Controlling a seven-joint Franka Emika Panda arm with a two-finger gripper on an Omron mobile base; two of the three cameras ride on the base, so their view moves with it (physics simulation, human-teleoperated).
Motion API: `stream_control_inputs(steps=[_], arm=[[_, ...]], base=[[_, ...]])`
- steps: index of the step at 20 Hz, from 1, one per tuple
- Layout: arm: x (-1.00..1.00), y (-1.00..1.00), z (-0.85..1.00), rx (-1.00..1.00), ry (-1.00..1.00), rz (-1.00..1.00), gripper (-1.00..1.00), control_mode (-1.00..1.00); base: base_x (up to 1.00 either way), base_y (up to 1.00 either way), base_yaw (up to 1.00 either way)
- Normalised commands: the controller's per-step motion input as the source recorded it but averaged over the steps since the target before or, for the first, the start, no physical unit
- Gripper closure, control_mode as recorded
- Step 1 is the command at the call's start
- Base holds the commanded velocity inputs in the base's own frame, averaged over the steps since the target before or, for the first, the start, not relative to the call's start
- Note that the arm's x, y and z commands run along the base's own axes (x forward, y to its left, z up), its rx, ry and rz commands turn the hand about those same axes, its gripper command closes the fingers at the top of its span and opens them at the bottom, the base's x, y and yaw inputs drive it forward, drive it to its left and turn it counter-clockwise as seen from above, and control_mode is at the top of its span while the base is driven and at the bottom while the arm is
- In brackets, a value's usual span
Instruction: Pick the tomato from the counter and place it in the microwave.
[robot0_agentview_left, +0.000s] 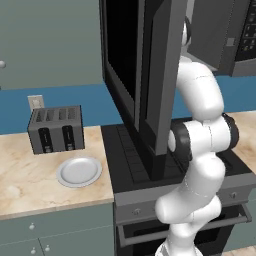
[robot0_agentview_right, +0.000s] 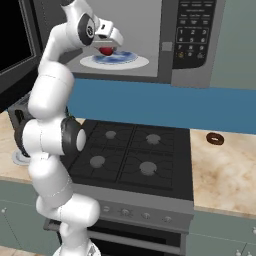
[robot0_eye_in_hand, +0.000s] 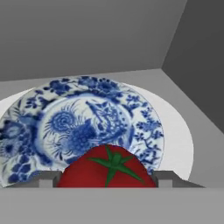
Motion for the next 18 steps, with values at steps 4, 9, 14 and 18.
stream_control_inputs(steps=[4, 9, 14, 18], arm=[[0.51, -0.14, -0.16, 0.0, 0.0, 0.02, 1.0, -1.0], [0.15, -0.15, -0.28, 0.01, 0.0, 0.03, 1.0, -1.0], [0.04, -0.08, -0.31, 0.05, 0.0, 0.03, 1.0, -1.0], [0.02, 0.0, -0.29, 0.07, 0.0, 0.03, 1.0, -1.0]], base=[[0.0, 0.0, 0.0], [0.0, 0.0, 0.0], [0.0, 0.0, 0.0], [0.0, 0.0, 0.0]])
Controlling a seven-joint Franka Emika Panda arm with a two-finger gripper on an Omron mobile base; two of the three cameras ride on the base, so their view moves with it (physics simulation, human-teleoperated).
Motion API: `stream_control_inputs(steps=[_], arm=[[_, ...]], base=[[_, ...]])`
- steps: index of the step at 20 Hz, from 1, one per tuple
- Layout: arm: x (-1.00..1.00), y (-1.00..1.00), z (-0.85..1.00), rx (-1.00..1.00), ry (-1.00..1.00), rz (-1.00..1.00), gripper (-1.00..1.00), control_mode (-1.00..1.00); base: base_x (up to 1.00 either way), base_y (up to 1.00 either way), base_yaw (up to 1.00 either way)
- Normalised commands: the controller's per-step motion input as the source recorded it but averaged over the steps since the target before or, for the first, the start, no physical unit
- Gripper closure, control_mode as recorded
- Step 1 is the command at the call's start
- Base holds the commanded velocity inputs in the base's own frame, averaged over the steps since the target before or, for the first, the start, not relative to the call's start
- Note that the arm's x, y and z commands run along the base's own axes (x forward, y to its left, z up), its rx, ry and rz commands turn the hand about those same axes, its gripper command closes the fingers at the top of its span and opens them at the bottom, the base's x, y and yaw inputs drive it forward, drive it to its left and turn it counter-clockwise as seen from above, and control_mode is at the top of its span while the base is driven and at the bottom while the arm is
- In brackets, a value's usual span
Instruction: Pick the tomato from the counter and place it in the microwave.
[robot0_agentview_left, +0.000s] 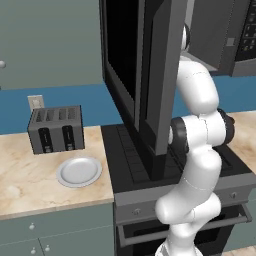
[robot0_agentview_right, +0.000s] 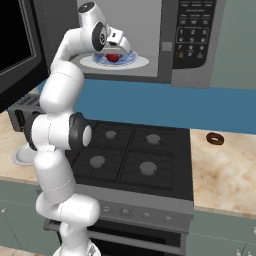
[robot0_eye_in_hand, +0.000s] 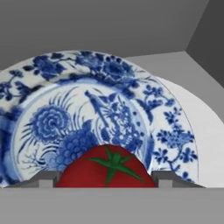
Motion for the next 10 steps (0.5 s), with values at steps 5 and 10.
stream_control_inputs(steps=[5, 10], arm=[[0.06, 0.0, -0.25, 0.06, -0.02, 0.02, 1.0, -1.0], [0.03, 0.0, -0.07, 0.05, -0.05, 0.03, 1.0, -1.0]], base=[[0.0, 0.0, 0.0], [0.0, 0.0, 0.0]])
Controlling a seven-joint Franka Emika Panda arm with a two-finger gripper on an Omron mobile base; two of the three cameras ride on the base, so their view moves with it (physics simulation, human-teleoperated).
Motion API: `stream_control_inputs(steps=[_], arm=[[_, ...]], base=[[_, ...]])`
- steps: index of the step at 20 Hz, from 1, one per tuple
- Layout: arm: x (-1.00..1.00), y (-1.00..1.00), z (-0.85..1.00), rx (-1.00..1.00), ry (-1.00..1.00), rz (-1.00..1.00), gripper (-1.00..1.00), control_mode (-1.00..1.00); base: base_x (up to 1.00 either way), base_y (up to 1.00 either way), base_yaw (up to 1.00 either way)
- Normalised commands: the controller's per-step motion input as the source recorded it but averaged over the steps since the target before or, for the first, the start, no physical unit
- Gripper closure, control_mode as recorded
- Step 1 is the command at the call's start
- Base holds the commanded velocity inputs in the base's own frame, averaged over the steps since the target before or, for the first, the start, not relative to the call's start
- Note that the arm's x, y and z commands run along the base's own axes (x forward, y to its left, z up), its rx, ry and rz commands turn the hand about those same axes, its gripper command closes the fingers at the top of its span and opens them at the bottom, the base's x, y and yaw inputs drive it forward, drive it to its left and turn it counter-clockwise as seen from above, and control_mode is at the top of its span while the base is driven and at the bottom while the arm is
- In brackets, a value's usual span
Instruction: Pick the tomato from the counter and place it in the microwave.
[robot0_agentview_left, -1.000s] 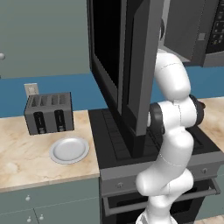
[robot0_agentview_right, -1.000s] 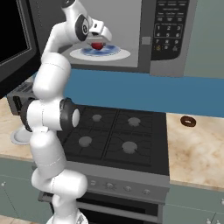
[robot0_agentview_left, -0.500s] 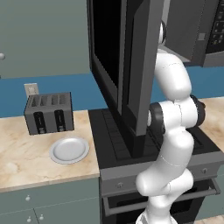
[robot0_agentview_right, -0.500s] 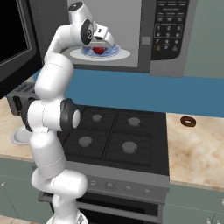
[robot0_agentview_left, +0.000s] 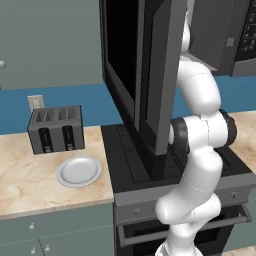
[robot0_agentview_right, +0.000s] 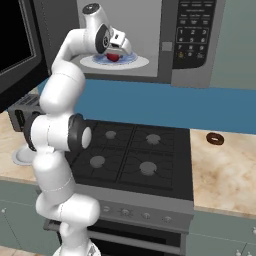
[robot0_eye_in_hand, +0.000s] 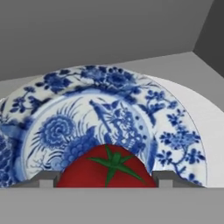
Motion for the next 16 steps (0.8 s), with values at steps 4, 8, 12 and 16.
stream_control_inputs(steps=[4, 8, 12, 16], arm=[[0.0, 0.0, -0.04, 0.02, -0.06, 0.02, -1.0, -1.0], [0.0, 0.0, -0.04, 0.0, -0.08, 0.01, -1.0, -1.0], [-0.14, 0.0, 0.0, 0.0, -0.23, 0.02, -1.0, -1.0], [-0.26, 0.0, 0.0, 0.0, -0.24, 0.05, -1.0, -1.0]], base=[[0.0, 0.0, 0.0], [0.0, 0.0, 0.0], [0.0, 0.0, 0.0], [0.0, 0.0, 0.0]])
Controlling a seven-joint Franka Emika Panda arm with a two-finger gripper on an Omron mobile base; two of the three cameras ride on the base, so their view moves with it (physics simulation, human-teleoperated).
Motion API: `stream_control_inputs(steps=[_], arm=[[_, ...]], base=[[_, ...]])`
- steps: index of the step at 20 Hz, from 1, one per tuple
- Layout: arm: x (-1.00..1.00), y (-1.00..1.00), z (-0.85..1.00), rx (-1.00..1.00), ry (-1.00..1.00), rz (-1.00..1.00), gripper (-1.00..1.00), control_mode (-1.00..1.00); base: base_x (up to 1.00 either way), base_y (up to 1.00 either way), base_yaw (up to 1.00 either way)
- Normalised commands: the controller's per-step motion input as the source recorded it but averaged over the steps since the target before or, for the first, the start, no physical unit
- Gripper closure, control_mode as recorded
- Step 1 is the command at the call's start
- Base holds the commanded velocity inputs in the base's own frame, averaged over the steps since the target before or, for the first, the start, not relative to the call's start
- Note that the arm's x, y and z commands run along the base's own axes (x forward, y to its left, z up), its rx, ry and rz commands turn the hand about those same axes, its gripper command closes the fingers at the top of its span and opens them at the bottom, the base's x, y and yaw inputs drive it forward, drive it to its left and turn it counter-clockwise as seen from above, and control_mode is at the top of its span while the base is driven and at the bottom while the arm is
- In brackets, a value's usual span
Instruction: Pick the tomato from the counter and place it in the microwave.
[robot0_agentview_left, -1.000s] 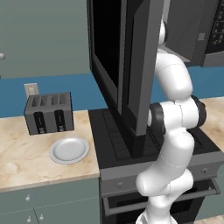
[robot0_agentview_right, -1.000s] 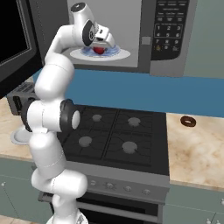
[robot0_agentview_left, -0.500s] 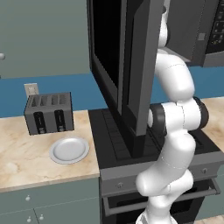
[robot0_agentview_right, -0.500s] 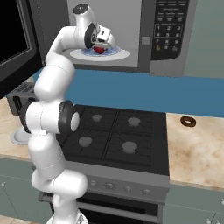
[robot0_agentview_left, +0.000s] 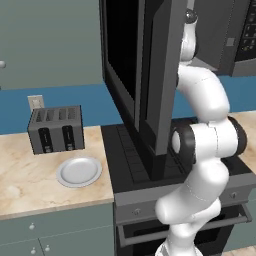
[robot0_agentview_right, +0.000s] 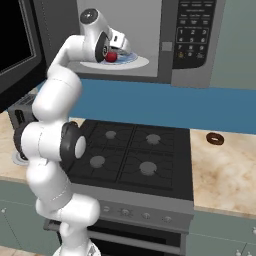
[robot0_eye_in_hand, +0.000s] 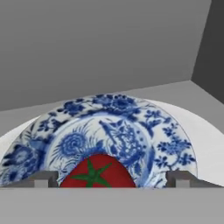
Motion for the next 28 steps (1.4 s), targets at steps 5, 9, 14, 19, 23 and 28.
stream_control_inputs(steps=[5, 9, 14, 19, 23, 28], arm=[[-0.56, 0.0, -0.02, 0.0, -0.23, 0.05, -1.0, -1.0], [-1.0, -0.16, 0.0, 0.01, -0.26, 0.07, -1.0, -1.0], [-1.0, -0.11, 0.01, 0.06, -0.18, 0.01, -1.0, -1.0], [-1.0, 0.0, 0.22, 0.03, -0.01, 0.0, -1.0, -1.0], [-1.0, 0.0, 0.19, 0.02, 0.03, 0.0, -1.0, -1.0], [-1.0, 0.05, 0.13, 0.01, 0.07, 0.0, -1.0, -1.0]], base=[[0.0, 0.0, 0.0], [0.0, 0.0, 0.0], [0.0, 0.0, 0.0], [0.0, 0.0, 0.0], [0.0, 0.0, 0.0], [0.0, 0.0, 0.0]])
